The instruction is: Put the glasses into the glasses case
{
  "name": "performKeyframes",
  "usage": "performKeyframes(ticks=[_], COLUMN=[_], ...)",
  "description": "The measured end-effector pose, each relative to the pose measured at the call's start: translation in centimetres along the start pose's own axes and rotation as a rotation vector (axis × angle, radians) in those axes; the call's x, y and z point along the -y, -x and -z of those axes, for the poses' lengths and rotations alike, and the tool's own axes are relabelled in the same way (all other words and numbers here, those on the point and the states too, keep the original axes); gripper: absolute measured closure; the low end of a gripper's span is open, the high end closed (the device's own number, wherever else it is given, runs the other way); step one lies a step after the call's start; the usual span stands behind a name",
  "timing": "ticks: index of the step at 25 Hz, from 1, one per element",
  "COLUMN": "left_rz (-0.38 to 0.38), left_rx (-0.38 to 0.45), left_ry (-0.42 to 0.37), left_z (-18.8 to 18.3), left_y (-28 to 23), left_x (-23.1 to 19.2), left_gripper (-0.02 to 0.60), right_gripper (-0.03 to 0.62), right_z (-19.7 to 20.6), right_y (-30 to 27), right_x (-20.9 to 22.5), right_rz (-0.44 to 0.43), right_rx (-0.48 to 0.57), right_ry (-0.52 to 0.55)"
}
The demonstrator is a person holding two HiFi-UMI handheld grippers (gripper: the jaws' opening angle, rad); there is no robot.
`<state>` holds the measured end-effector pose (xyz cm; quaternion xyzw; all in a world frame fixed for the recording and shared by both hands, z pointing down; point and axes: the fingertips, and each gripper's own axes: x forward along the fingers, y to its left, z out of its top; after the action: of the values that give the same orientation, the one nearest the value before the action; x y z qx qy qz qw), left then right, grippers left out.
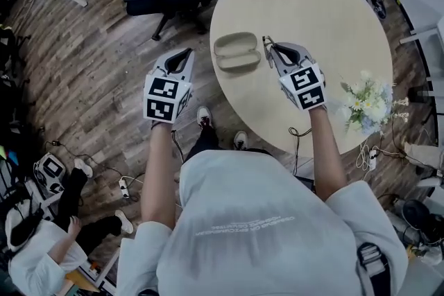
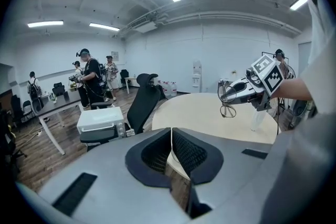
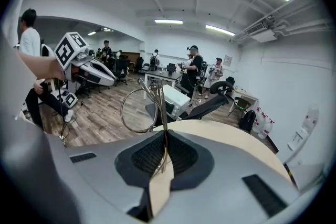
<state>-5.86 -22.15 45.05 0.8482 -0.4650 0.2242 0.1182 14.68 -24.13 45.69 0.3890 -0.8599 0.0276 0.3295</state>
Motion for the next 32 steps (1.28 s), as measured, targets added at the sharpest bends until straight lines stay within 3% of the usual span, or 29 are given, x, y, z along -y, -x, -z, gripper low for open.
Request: performKeyframes(ticks=[6, 15, 20, 32], left_rz=[0.052, 0.097, 0.108, 0.128], left_rx=[-0.039, -0.072, -0.090, -0.114], left_ry=[0.017, 0.049, 0.072, 0.088], left_z=[2.0, 3.9, 4.8, 6.2], left_y=[-2.2, -4.1, -4.5, -5.1], left_x=[-2.8, -4.4, -5.0, -4.7], left_gripper=[0.563, 0.563, 0.563, 0.563], right_gripper=[0.579, 0.579, 0.579, 0.577], right_z=[1.0, 5.8, 7.8, 11.2], right_y=[-5.2, -11.7, -13.7, -14.9], right_x=[-1.1, -3.7, -4.9, -7.0], right_rz=[-0.030, -0.155, -0.225, -0.282], right_rx=[-0.075, -0.250, -0.327, -0.441], right_ry=[0.046, 0.257, 0.366, 0.512])
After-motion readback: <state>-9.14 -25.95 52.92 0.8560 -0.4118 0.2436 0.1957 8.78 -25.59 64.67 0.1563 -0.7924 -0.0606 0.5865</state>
